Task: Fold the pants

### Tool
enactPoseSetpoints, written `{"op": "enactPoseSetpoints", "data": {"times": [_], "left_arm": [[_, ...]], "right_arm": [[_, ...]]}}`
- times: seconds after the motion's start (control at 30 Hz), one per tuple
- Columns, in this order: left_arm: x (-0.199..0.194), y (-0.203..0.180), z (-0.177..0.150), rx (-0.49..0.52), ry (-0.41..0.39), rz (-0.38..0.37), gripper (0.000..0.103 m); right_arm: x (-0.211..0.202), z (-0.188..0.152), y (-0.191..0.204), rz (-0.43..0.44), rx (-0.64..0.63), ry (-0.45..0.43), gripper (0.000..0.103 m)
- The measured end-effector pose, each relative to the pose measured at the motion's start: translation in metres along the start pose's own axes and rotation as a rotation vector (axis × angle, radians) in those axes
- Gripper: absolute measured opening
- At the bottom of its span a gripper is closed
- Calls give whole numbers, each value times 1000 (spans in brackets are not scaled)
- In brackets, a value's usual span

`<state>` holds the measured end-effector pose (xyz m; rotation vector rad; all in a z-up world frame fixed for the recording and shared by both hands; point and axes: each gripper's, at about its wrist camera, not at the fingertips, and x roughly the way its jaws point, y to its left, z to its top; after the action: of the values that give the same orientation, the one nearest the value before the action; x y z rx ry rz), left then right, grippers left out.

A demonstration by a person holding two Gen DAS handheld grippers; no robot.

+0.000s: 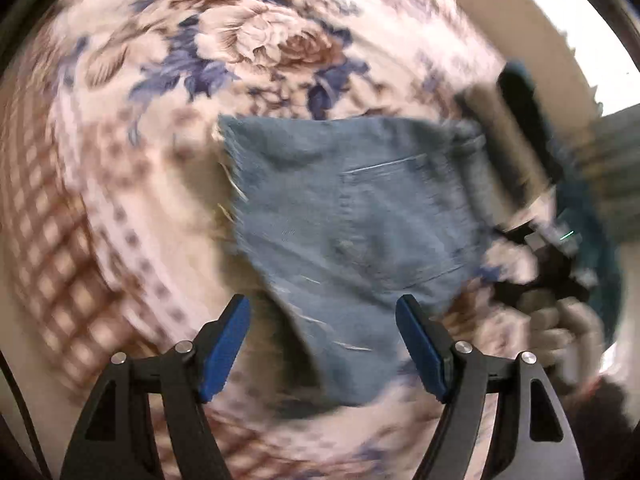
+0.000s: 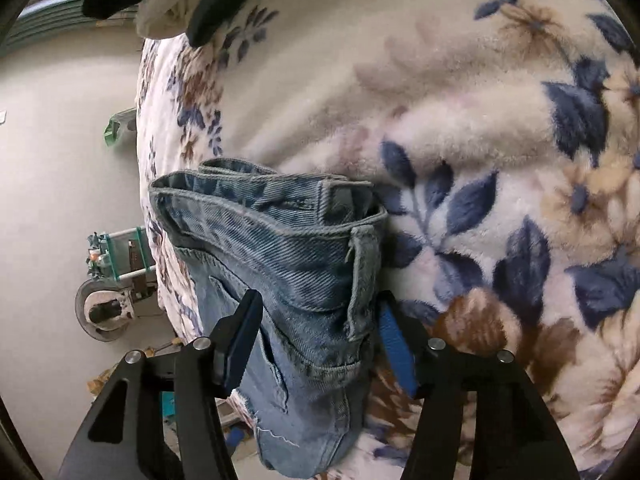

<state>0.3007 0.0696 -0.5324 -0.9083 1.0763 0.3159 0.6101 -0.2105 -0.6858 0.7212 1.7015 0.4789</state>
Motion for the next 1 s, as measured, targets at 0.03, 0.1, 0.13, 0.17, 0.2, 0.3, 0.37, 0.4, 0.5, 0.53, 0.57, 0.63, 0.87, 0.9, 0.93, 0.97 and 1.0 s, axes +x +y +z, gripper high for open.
{"op": "enactPoseSetpoints", "data": {"times": [0.03,0.1,0.13,0.17,0.2,0.3,0.37,0.4,0.5,0.53,0.57,0.63,0.87,0.9,0.93,0.97,1.0], "left_arm": [[0,-1,-8,-36,-12,-33,73],[9,-2,-30,-140,-14,-105,73],[18,-5,-36,-196,-1,-134,73],[26,-1,-46,-278,18,-160,73],[29,0,-55,-330,22,-182,73],[37,5,-83,-484,8,-226,73],[37,7,-91,-553,-3,-239,73],[33,8,-95,-581,-15,-253,73],[14,7,-108,-625,-25,-262,73],[8,5,-113,-639,-22,-266,73],[5,5,-115,-649,-16,-269,73],[12,-2,-119,-659,5,-299,73],[92,-5,-95,-753,-9,-409,73],[96,-1,-91,-785,-23,-414,73],[100,3,-87,-808,-31,-399,73],[101,8,-81,-830,-53,-377,73],[100,12,-78,-845,-62,-357,72]], "right_arm": [[1,1,-2,11,8,5,62],[3,4,-6,21,19,17,62],[3,5,-6,27,12,24,62],[3,6,-6,28,4,32,62],[2,5,-7,21,-7,42,62],[8,7,-2,-1,-55,77,61],[11,6,-2,-23,-88,99,61],[12,6,-3,-25,-97,105,61],[10,7,-9,-14,-90,115,61],[10,8,-10,-10,-85,117,62],[8,8,-13,-9,-84,117,62],[7,8,-16,-2,-84,122,62],[9,12,-30,27,-68,134,62],[10,13,-32,31,-68,135,62],[11,14,-34,39,-68,135,62],[13,14,-35,52,-68,135,62],[14,15,-36,67,-71,135,62]]}}
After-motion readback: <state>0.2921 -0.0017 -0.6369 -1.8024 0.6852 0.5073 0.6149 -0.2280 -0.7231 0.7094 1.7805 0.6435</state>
